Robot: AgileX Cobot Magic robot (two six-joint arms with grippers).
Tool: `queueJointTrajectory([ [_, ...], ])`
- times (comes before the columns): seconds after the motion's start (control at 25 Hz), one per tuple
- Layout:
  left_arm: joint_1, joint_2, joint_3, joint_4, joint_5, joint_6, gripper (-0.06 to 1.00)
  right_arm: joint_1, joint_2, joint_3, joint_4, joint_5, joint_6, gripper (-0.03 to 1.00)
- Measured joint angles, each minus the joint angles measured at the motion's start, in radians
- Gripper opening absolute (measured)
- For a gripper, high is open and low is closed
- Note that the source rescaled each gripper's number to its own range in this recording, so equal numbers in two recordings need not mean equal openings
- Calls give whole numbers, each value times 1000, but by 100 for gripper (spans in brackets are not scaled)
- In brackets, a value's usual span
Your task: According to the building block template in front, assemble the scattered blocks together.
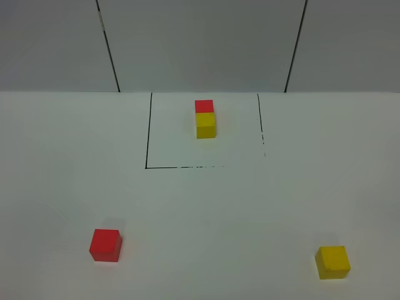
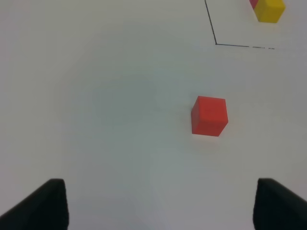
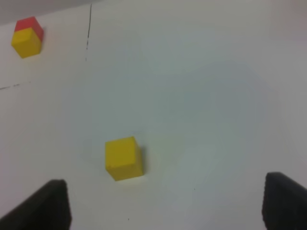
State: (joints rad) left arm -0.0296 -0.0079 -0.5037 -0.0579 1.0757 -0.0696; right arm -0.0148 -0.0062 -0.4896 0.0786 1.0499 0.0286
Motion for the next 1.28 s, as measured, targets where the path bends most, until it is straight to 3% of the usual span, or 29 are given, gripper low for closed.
queueJointTrajectory([
  [1.28, 0, 0, 0, 0, 0, -1, 76, 0, 0, 0, 0, 0, 0, 62],
])
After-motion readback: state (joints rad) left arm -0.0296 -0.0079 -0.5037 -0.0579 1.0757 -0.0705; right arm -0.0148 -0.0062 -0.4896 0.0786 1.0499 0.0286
